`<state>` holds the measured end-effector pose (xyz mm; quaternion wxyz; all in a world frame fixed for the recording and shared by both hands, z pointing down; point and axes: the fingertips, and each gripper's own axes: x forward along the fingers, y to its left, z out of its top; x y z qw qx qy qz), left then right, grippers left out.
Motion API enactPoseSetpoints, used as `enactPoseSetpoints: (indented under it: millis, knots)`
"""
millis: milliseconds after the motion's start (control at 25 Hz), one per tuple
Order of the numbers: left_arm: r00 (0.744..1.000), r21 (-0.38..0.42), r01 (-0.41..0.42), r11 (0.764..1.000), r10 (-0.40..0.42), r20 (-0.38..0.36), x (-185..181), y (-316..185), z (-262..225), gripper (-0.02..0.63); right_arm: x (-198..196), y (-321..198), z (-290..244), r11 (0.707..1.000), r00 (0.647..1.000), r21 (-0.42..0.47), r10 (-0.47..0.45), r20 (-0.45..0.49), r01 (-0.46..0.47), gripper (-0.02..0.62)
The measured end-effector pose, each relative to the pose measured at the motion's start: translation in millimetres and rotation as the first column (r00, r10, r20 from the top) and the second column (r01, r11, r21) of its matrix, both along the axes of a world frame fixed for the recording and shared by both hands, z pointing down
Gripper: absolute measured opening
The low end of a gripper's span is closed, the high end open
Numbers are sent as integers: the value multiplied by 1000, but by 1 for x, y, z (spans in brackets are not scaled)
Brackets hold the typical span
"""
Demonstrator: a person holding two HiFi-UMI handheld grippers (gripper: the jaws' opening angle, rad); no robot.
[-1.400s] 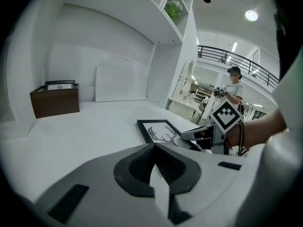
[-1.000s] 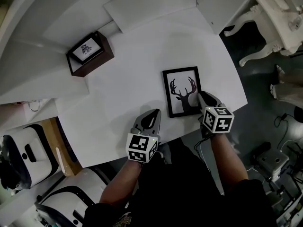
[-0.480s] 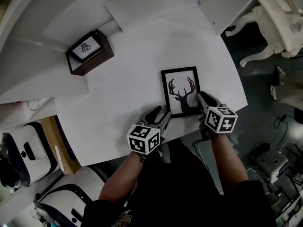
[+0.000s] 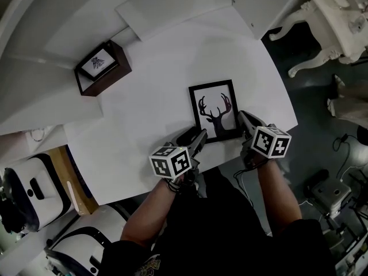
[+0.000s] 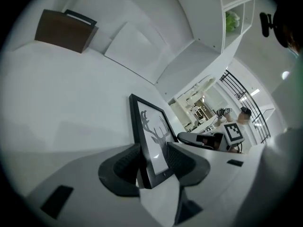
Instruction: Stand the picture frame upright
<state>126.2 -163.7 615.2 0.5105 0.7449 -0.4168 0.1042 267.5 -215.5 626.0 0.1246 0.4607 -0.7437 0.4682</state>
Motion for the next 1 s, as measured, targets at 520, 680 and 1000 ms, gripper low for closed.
enactPoseSetpoints:
  millis: [520, 680, 1000]
  knots:
    - [1000, -8, -7, 1000, 7, 7, 2, -8, 2, 172, -3, -5, 1, 982, 947, 125, -99, -304, 143, 97]
    - [1000, -3, -8, 1000, 8, 5, 1, -8, 1, 172, -6, -3, 11, 970, 911, 105, -163, -378, 218, 81]
    - [1000, -5, -2, 1000, 2, 7, 1, -8, 2, 173, 2, -8, 11, 990, 947, 66, -99, -306, 125, 58]
